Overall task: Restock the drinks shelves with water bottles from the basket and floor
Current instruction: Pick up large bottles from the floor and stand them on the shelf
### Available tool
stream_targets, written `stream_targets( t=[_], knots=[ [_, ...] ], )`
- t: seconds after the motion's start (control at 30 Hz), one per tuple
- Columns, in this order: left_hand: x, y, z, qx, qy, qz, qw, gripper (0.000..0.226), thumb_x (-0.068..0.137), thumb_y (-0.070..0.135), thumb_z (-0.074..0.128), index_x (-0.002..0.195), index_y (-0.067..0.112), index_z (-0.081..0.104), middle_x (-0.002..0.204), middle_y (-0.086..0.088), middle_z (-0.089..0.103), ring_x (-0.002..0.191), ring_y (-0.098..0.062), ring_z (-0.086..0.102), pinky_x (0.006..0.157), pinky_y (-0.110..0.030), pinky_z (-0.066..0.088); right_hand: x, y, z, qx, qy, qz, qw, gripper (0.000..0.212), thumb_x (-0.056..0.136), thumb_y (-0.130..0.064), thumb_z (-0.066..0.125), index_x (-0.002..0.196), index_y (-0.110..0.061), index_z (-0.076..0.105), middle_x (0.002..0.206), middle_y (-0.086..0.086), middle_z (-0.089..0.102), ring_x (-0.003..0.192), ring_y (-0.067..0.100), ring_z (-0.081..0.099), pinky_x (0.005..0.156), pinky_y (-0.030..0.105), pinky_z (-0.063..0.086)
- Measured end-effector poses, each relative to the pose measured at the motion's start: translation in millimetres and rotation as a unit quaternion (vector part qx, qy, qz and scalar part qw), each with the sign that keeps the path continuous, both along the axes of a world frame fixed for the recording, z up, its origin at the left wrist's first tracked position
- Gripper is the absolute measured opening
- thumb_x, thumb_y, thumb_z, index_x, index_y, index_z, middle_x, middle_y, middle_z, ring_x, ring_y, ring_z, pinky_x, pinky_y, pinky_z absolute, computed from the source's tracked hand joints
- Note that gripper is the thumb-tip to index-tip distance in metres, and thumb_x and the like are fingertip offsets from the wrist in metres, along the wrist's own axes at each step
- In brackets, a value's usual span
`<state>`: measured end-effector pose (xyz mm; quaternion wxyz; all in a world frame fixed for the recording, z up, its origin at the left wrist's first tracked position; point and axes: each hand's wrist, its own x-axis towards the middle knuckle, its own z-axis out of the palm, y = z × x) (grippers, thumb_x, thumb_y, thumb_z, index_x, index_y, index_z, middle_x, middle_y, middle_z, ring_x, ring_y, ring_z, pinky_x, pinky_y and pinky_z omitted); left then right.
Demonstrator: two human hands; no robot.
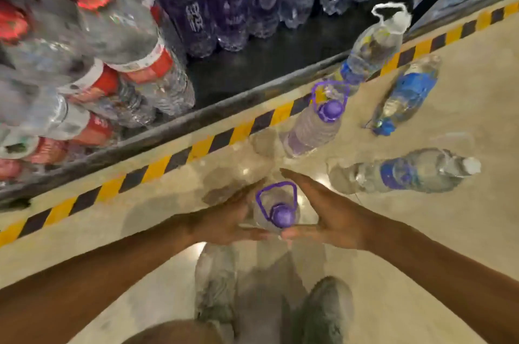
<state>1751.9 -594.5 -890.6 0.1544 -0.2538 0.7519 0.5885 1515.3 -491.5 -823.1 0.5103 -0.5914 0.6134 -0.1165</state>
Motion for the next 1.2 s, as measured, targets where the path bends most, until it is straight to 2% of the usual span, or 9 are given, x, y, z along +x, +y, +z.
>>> stream_targets(
  t=[0.1,0.27,0.37,0.53,0.7,0.8,0.93,1.07,1.2],
  knots=[
    [-7,-2,-31,-0.007,0.088,0.012,0.996,0.092,0.093,0.041,0.071,0.160,0.012,0.016,0.166,0.001,0.024,0.155,-0.013,0.020,0.127,-0.041,0.021,0,-10,-25,-0.049,-0.035,0.024,0.998,0.075,0.080,-0.073,0.066,0.144,-0.061,0.029,0.149,-0.035,0.037,0.141,-0.008,0.034,0.113,0.010,0.028],
    [-21,-27,-54,-0.022,0.202,0.077,0.976,0.067,0.101,0.051,0.054,0.157,0.035,0.020,0.157,0.028,0.034,0.148,0.000,0.031,0.122,-0.026,0.027,6,-43,-52,-0.153,-0.120,-0.083,0.977,0.035,0.099,-0.060,0.046,0.115,-0.034,0.063,0.115,-0.028,0.066,0.110,-0.008,0.060,0.096,0.014,0.044],
    [-36,-46,-69,-0.020,0.242,0.125,0.962,0.055,0.107,0.045,0.043,0.157,0.036,0.025,0.159,0.024,0.035,0.150,0.001,0.028,0.118,-0.011,0.022,5,-77,-57,-0.156,-0.116,-0.170,0.966,0.043,0.102,-0.060,0.037,0.098,-0.030,0.068,0.098,-0.027,0.071,0.097,-0.014,0.062,0.089,0.007,0.043],
    [-38,-48,-67,0.041,0.133,0.232,0.963,0.036,0.084,0.089,0.034,0.119,0.089,0.027,0.124,0.065,0.035,0.118,0.041,0.028,0.087,0.014,0.024,10,-103,-56,-0.085,-0.035,-0.215,0.972,0.068,0.092,-0.081,0.028,0.109,-0.030,0.070,0.108,-0.010,0.073,0.106,0.005,0.065,0.102,0.037,0.048],
    [-38,-37,-83,0.072,0.133,0.217,0.964,0.100,0.081,0.058,0.076,0.156,0.044,0.012,0.155,0.018,0.042,0.144,-0.007,0.042,0.111,-0.029,0.044,13,-94,-64,-0.100,-0.058,-0.230,0.966,0.076,0.086,-0.087,0.030,0.113,-0.028,0.069,0.112,-0.009,0.072,0.109,0.012,0.066,0.104,0.046,0.050],
    [-36,-33,-95,0.062,0.117,0.199,0.971,0.123,0.065,0.038,0.096,0.153,0.052,0.010,0.149,0.025,0.045,0.138,0.000,0.047,0.104,-0.020,0.048,9,-97,-63,-0.112,-0.060,-0.219,0.968,0.076,0.095,-0.078,0.030,0.109,-0.015,0.070,0.107,0.001,0.073,0.106,0.016,0.067,0.103,0.047,0.050],
    [-27,-32,-110,0.072,0.083,0.193,0.975,0.122,0.063,0.022,0.098,0.156,0.033,0.020,0.142,0.023,0.054,0.130,0.003,0.054,0.102,-0.018,0.049,7,-103,-55,-0.109,-0.093,-0.189,0.971,0.054,0.105,-0.058,0.034,0.118,-0.016,0.065,0.109,-0.009,0.071,0.111,0.006,0.065,0.098,0.032,0.046],
    [-23,-26,-122,0.075,0.079,0.228,0.967,0.101,0.065,0.007,0.095,0.147,0.023,0.038,0.131,0.013,0.066,0.121,-0.007,0.064,0.093,-0.021,0.053,11,-101,-62,-0.079,-0.109,-0.203,0.970,0.042,0.104,-0.054,0.039,0.113,-0.018,0.056,0.098,-0.020,0.064,0.095,-0.009,0.064,0.073,0.004,0.044],
    [-28,-16,-130,0.069,0.096,0.291,0.949,0.099,0.061,0.005,0.097,0.144,0.018,0.044,0.129,0.002,0.069,0.119,-0.012,0.067,0.093,-0.025,0.055,17,-96,-66,-0.068,-0.142,-0.208,0.965,0.055,0.094,-0.068,0.040,0.128,-0.027,0.055,0.116,-0.013,0.066,0.103,-0.008,0.064,0.075,0.009,0.049]
  ],
)
